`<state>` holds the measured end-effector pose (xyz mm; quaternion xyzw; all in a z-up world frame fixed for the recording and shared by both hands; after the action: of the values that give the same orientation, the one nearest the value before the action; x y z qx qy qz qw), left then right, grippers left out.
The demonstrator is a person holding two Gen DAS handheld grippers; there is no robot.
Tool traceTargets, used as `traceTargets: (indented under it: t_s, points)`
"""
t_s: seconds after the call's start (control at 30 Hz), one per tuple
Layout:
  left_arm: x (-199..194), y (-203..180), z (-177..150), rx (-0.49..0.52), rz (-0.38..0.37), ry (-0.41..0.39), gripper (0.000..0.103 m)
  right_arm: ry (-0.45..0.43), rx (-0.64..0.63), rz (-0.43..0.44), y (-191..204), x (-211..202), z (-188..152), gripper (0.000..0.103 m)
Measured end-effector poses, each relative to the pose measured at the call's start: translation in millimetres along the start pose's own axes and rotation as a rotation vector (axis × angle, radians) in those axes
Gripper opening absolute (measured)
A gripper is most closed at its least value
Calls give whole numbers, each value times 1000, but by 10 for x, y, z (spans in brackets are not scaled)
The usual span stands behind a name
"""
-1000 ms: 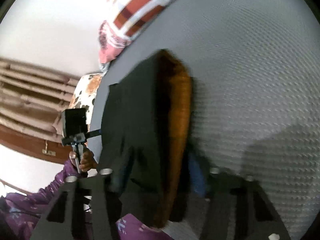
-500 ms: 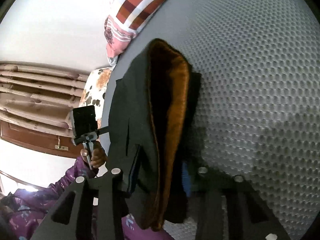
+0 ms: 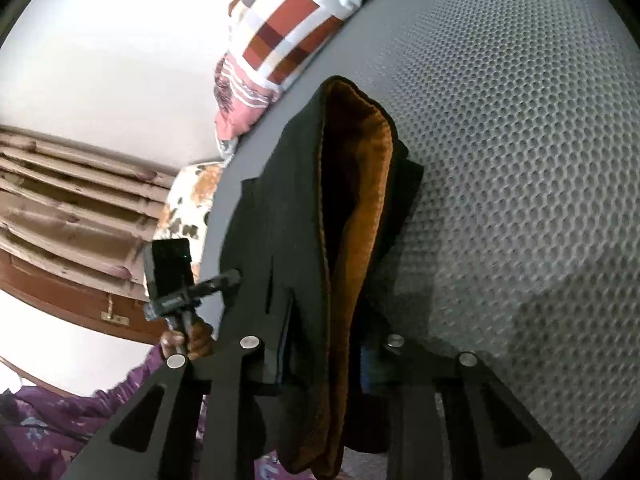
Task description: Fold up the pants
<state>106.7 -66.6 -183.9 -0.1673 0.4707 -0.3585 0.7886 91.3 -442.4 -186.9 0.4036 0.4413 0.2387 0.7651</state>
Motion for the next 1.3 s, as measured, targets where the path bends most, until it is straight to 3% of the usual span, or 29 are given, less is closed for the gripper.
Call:
traceTargets:
  t_s: [0.2,0.57,0.97,1.3]
  points:
    - [-113,-187,40,115,116,-32,26,-54,70,55,33,68,-110,24]
    - [-455,-89,183,207,247,-108,24,-68,72,128,430,536,-89,23]
    - [-901,338,439,235,356,-188,23,-13,44,184,858,1240,30,23]
    - [-1231,871,732,172,427,-264,22,28,21,228,1264,1881,144,24]
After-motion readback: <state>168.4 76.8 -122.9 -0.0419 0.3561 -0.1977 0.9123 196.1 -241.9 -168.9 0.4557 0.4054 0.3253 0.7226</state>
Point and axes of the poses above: each gripper's, at about its wrist camera, not at the fingertips, and x roughly the way its jaws point, y to its left, z to its top, the point moved 2 cm from there along x, roughly the way its jaws point, and after that the axes turned 11 degrees about -y, right-handed, at the moved point
